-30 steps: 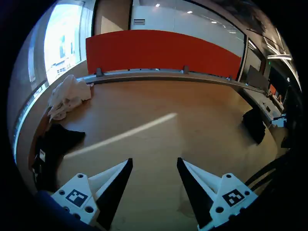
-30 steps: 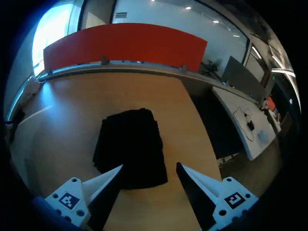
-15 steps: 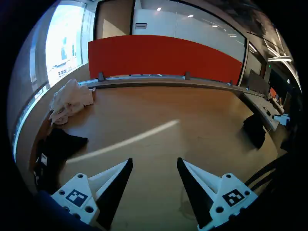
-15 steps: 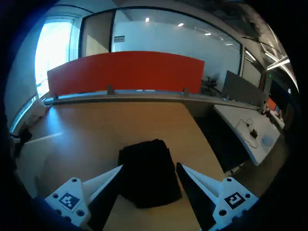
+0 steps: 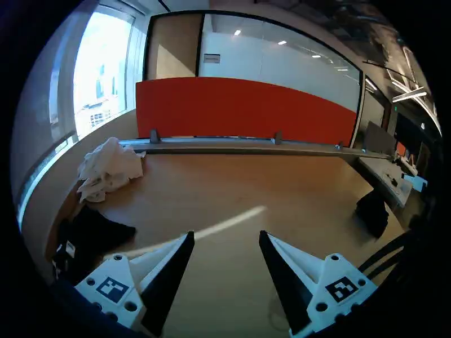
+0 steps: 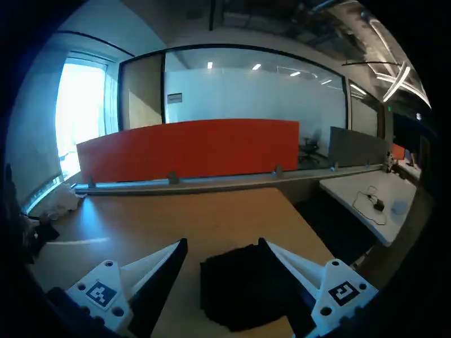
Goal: Fold towel
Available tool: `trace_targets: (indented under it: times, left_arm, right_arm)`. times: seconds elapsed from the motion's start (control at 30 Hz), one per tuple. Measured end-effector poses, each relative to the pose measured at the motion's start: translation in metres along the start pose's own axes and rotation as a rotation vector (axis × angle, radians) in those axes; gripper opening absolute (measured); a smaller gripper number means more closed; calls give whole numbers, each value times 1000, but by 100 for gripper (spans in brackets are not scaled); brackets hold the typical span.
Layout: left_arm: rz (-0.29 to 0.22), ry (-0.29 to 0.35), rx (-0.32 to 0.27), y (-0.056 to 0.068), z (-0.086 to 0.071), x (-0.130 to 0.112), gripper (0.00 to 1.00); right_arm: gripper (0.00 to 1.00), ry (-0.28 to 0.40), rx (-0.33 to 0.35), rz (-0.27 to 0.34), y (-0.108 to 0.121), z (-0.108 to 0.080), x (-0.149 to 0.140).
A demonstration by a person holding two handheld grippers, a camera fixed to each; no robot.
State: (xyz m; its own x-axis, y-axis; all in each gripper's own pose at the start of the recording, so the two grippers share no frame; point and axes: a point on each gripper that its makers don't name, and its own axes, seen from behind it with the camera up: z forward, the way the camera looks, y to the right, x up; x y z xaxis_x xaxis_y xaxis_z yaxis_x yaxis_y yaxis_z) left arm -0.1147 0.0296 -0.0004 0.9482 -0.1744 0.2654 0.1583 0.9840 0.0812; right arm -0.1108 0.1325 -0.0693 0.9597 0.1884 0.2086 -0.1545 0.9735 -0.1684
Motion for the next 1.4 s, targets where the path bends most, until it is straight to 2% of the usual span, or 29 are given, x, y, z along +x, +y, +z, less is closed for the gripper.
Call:
trace_targets:
  times: [0.47, 0.8, 1.1, 1.4]
  left_arm:
    - [20, 204, 47, -5, -4, 51, 85]
    - [-8, 307, 58, -11, -7, 84, 85]
    - [-15, 358, 73, -19, -9, 102, 85]
    - [-38, 382, 76, -26, -11, 106, 85]
  right_arm:
    - [97, 78, -2, -18, -24, 4, 17]
    - [97, 144, 13, -44, -57, 11, 39]
    - [97, 205, 45, -40, -93, 20, 63]
    - [97, 230, 76, -25, -129, 24, 71]
